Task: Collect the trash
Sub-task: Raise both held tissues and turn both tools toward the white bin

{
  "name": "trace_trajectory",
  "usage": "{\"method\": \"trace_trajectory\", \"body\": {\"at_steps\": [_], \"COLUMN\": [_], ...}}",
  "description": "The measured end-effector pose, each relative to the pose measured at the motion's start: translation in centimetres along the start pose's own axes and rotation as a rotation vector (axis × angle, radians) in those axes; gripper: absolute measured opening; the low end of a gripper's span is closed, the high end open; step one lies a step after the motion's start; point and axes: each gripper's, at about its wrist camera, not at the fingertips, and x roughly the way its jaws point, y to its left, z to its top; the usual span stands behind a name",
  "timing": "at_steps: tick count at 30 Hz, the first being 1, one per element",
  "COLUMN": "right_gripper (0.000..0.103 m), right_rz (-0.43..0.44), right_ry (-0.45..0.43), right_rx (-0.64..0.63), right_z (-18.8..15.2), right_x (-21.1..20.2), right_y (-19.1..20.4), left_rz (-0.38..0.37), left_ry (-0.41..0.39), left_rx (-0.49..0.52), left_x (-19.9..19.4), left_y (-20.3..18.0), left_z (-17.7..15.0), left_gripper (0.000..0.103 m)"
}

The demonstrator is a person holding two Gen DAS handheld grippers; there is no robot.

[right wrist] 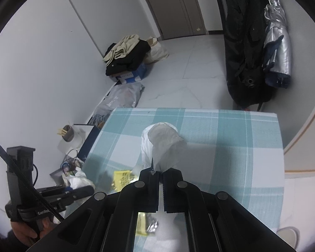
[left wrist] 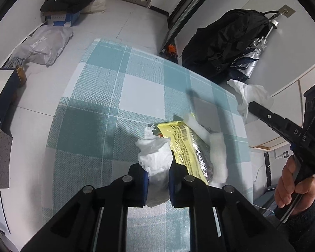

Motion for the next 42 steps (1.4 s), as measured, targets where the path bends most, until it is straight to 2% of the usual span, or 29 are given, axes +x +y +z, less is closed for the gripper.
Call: {"method": "trace_trajectory", "body": {"at_steps": [5,12,20,32,38,42], "right_gripper": [0.002,0.002,0.002,0.002,0.002,0.002], "right_rz": [-0.054,-0.041,-0.057,0.001,0.002,-0.026], "right_ry": [-0.011,-0.038,-0.067,-0.194,-0.282,-0.331], "right_rx": [-0.013,0.021,0.015,0.032,0.026,0.062], "right_z": [-1.5,-5.6,-9.4,-11.9,-12.4,-13.2], "right_x": [-1.9,-5.7,-8.8,-16.0,-20.5,-23.4], "right_y": [1.0,2.4,3.7,4.5,3.8,1.4], "left_rz": [-0.004,-0.026,-0.011,0.008,0.006,-0.038], "left_ry": [-0.03,-0.08,-0.117,-0.196,-0.238,-0.239], "left_rx": [0.055,0.099,0.178,0.262,0.357,0.381], "left_x": [-1.4,-3.5,-5.1,-7.5,-8.8,-9.3], "left_y": [-1.0,-2.0,-3.4,-6.0,-9.9,-12.5], "left_z": [-0.6,-1.9,-3.8,-5.4,-6.1,-6.5], "left_gripper": [0.008,0.007,0.007,0.007,0.007,0.007]}}
